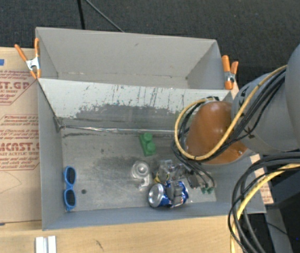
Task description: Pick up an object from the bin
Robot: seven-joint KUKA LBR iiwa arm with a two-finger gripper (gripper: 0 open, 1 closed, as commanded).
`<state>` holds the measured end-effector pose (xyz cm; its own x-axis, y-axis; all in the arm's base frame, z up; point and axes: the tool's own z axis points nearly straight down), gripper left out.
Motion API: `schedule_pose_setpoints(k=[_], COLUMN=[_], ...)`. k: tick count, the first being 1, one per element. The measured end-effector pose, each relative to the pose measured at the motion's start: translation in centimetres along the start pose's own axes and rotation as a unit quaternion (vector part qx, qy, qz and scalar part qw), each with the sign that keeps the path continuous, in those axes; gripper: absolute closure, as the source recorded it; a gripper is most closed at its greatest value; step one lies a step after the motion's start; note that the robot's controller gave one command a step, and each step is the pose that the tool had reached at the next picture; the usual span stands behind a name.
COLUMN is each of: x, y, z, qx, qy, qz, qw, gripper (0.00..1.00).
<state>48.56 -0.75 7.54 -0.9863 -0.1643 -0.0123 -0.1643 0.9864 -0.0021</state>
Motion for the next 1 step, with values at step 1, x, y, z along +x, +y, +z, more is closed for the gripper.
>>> schedule_pose_setpoints(k=[1], x=[-1.88], y=[2.87], z=[-12.61], qx=[-0.001], qy=[0.0010], qz=[0.006], qw=[1.0000], gripper=[1.00])
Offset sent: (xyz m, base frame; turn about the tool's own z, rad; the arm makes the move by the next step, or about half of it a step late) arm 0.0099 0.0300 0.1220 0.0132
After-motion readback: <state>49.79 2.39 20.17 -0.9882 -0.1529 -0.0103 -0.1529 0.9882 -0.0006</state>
